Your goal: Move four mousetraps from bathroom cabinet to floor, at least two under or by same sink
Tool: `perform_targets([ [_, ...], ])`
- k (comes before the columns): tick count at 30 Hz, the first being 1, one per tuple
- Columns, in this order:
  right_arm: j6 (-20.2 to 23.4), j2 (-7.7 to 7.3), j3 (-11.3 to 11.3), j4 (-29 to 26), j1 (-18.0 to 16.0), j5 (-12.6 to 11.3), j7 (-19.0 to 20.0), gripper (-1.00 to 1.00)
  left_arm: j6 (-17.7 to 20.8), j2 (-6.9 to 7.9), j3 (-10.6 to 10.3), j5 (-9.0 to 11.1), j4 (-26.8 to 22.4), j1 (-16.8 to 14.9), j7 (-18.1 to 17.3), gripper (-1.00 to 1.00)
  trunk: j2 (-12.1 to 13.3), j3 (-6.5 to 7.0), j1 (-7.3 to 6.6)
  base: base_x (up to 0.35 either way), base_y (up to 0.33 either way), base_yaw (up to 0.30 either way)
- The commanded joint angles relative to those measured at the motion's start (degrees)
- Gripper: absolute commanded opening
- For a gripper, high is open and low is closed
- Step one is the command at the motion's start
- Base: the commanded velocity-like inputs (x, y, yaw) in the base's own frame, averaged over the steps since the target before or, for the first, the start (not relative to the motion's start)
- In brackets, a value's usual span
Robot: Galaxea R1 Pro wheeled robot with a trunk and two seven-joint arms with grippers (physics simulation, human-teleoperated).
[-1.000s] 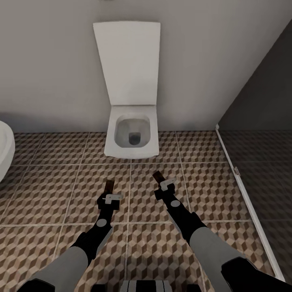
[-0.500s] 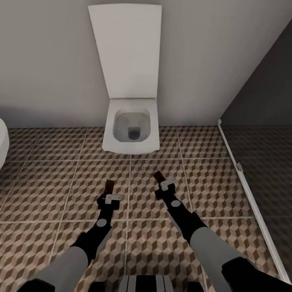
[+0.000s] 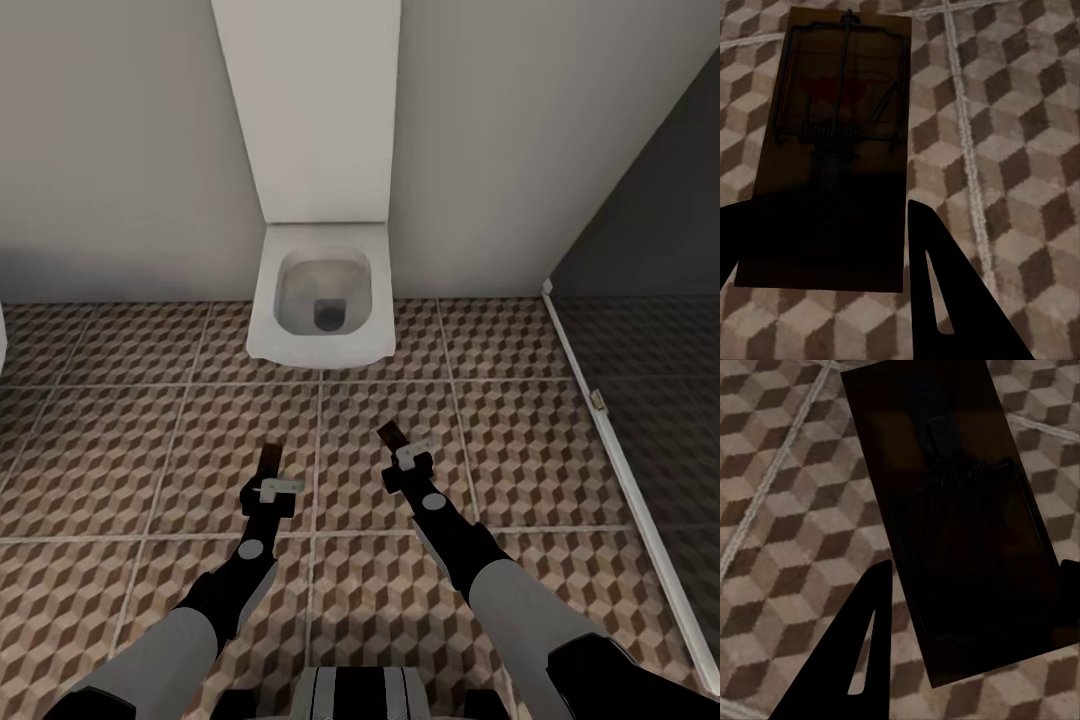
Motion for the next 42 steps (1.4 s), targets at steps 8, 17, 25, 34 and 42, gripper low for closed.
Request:
perform_targets([
  [8, -0.1, -0.02, 0.2, 0.0, 0.0, 0.4, -0.4, -1.0, 0.0, 0.0, -0.4, -0.2, 0.1, 0.0, 0.8, -1.0, -3.2, -2.18, 1.75, 0.0, 0.0, 0.0],
  [17, -0.1, -0.01, 0.2, 0.0, 0.0, 0.4, -0.4, -1.0, 0.0, 0.0, -0.4, -0.2, 0.1, 0.0, 0.8, -1.0, -6.8, -4.6, 3.73, 0.0, 0.0, 0.0],
  [25, -0.1, -0.01, 0.2, 0.0, 0.0, 0.4, -0.4, -1.0, 0.0, 0.0, -0.4, -0.2, 0.1, 0.0, 0.8, -1.0, -10.1, -6.75, 5.49, 0.0, 0.0, 0.0],
  [34, -0.1, -0.05, 0.2, 0.0, 0.0, 0.4, -0.4, -1.0, 0.0, 0.0, -0.4, -0.2, 0.1, 0.0, 0.8, -1.0, -13.7, -9.16, 7.47, 0.0, 0.0, 0.0],
  [42, -0.1, -0.01, 0.2, 0.0, 0.0, 0.4, -0.4, -1.0, 0.0, 0.0, -0.4, -0.2, 0.1, 0.0, 0.8, -1.0, -16.9, -11.31, 9.22, 0.0, 0.0, 0.0],
])
